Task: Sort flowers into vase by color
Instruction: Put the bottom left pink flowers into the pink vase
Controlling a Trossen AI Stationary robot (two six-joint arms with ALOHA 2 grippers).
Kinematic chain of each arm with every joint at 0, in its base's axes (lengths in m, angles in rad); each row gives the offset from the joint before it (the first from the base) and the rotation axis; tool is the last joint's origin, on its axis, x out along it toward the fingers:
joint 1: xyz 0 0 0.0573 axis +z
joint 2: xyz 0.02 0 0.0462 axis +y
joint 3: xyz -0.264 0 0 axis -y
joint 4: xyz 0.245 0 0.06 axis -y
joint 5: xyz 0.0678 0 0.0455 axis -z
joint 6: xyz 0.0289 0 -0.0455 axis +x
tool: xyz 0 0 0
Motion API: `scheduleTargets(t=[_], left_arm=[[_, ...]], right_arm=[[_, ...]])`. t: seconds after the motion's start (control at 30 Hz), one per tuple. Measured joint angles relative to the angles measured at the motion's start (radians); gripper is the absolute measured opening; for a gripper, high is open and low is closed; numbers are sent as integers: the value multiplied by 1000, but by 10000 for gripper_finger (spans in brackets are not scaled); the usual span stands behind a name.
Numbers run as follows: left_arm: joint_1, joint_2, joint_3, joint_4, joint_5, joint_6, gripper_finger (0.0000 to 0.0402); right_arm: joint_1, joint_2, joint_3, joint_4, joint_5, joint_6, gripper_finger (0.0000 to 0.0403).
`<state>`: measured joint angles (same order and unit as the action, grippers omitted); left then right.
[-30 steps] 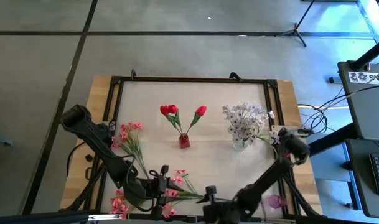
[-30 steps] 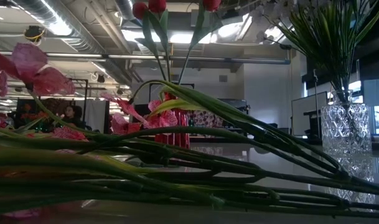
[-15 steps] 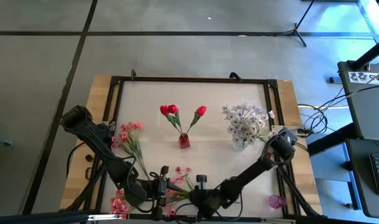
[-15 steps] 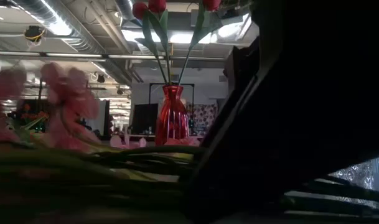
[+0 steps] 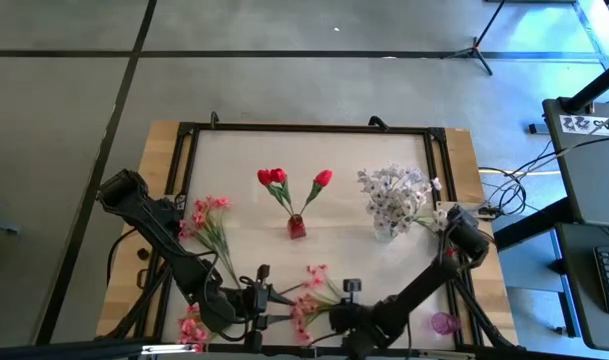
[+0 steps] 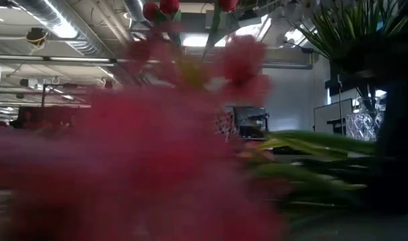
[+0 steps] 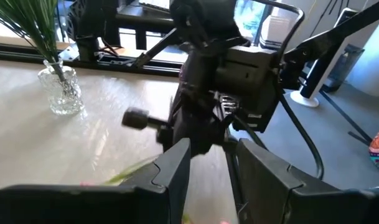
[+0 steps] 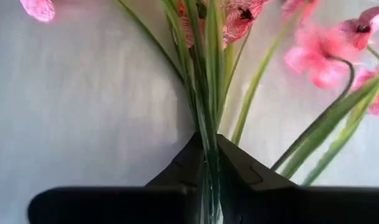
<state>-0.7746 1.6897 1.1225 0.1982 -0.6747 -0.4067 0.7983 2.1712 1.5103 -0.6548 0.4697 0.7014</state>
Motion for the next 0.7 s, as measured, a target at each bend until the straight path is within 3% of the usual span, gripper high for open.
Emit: scheduleTargets(t=[0.17, 0.5, 0.7], left_arm=[[5, 0, 0, -5, -23, 25, 129], [26, 0, 0, -8, -22, 76, 129], [26, 0, 0, -10, -21, 105, 129]], right_arm=[[20, -26, -3, -87, -61, 16, 53], [0, -137, -4, -186, -272, 14, 199], [-28, -127, -3, -194, -304, -109, 232]])
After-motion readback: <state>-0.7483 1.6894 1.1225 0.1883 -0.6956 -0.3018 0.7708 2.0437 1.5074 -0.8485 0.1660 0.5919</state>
